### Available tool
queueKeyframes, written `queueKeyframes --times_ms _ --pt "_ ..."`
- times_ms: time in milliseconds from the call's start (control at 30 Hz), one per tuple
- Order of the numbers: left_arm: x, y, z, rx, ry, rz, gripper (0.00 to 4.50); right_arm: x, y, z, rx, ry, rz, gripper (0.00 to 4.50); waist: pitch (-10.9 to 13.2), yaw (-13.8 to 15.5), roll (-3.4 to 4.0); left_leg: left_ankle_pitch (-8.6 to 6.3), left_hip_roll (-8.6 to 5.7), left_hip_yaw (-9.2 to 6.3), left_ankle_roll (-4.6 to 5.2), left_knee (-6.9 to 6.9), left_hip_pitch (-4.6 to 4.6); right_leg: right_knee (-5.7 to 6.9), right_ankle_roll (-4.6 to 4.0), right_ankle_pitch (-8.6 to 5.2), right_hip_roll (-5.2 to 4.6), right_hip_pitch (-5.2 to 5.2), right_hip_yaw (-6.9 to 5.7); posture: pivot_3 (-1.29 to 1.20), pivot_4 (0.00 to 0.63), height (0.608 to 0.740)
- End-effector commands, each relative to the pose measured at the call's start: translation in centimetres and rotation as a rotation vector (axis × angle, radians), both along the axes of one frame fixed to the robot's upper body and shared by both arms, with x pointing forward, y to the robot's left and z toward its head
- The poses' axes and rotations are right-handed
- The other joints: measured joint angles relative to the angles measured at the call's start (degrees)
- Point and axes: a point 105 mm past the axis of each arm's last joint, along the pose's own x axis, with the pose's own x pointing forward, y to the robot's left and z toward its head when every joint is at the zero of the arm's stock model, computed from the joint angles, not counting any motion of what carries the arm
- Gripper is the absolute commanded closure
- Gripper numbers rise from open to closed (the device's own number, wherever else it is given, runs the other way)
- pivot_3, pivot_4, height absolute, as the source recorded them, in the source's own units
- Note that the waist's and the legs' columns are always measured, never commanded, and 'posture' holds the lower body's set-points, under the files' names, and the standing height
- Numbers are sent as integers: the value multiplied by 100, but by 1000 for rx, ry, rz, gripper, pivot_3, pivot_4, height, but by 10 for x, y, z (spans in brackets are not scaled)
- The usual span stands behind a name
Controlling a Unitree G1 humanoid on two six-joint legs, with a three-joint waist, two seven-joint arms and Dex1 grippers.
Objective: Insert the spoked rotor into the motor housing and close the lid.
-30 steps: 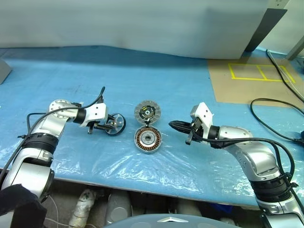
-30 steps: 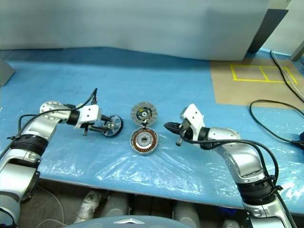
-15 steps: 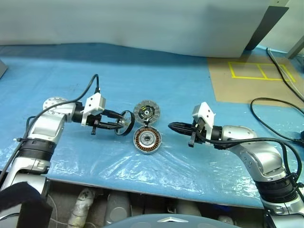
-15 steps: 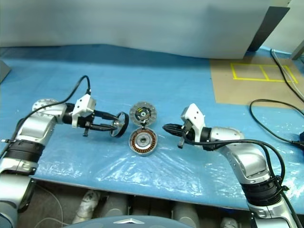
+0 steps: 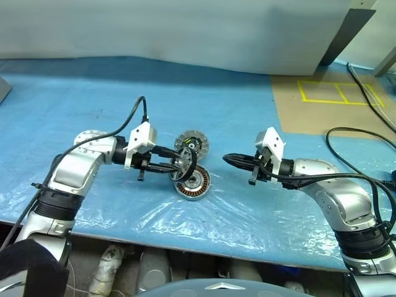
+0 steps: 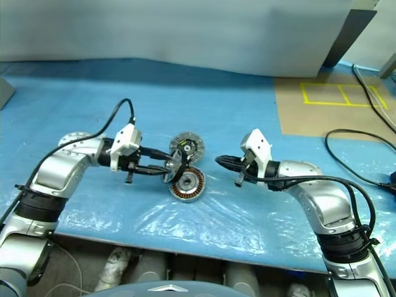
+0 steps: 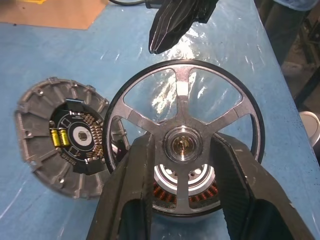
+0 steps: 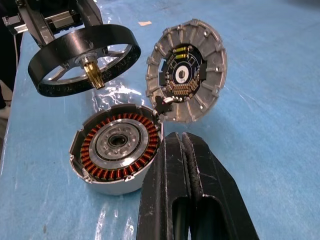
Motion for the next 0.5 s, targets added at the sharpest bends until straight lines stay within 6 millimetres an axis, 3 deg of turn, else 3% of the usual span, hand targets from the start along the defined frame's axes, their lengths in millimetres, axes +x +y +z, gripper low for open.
queueKeyframes --times_ms 33,200,500 --pt "1 -5 0 -20 5 -4 2984 -1 -2 12 12 -46 -7 4500 0 4 0 0 0 0 0 0 0 0 0 0 0 0 0 0 150 740" --pt "0 -10 -5 -65 59 -13 2984 -2 -6 11 7 -47 -33 4500 0 18 0 0 -2 -1 0 2 -3 -1 1 0 -1 1 0 0 150 740" --pt "5 -12 -33 -20 82 20 2984 -2 -8 9 2 -47 -60 4500 0 20 0 0 -1 -2 1 7 -2 2 1 1 -1 3 0 0 150 740"
